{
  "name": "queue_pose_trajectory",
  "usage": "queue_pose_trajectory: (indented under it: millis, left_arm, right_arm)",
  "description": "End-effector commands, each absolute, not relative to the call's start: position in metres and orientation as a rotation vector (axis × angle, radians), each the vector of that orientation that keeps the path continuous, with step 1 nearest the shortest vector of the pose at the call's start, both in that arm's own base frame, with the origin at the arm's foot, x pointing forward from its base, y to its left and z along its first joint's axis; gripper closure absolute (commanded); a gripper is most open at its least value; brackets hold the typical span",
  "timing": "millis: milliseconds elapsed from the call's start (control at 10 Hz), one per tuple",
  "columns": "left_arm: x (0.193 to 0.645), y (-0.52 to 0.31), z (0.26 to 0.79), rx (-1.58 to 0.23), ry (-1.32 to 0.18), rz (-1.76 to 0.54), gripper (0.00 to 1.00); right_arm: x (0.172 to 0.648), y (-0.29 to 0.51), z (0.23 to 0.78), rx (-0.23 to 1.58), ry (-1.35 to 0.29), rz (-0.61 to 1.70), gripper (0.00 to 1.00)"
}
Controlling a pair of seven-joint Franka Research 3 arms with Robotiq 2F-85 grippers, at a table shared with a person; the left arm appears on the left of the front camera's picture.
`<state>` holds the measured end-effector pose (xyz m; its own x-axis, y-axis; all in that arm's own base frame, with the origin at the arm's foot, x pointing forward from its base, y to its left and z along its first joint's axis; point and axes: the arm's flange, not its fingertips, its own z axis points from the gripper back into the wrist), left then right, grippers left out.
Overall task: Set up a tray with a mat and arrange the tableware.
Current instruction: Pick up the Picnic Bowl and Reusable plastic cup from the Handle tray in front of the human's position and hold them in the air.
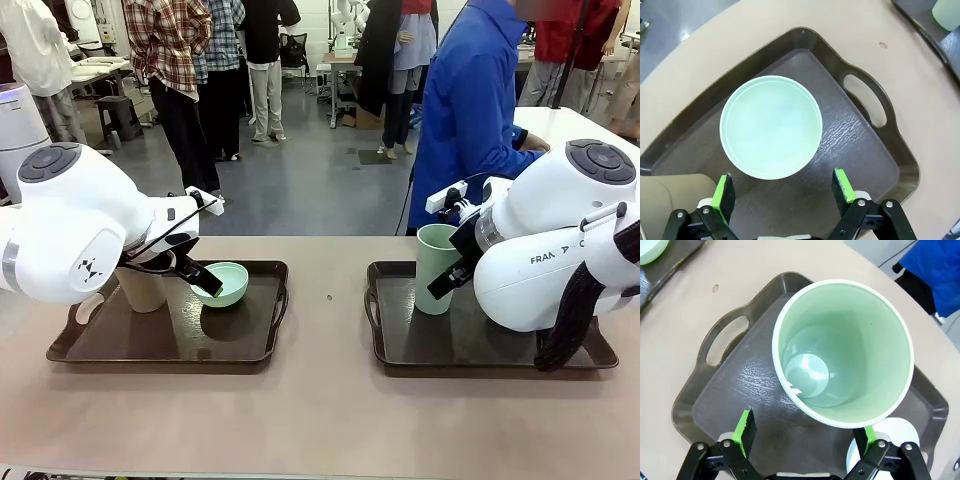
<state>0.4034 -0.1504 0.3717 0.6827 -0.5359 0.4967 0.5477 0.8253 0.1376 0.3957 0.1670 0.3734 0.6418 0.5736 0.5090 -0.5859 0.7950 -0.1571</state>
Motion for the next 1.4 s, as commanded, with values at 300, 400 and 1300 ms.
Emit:
queue_pose_trajectory:
  millis: [300,400,1300]
  left_arm:
    - [0.4033,-0.1503,0.3717,-0.022,-0.550,-0.608,0.00]
    - [0.4033,-0.1503,0.3717,-0.022,-0.550,-0.608,0.00]
    - [0.4034,-0.1504,0.3717,-0.023,-0.550,-0.608,0.00]
  right_arm:
    - [0.3957,0.1670,0.3734,0.023,-0.572,0.661,0.00]
    - [0.3957,0.1670,0.3734,0.023,-0.572,0.661,0.00]
    - [0.3957,0.1670,0.3734,0.023,-0.572,0.661,0.00]
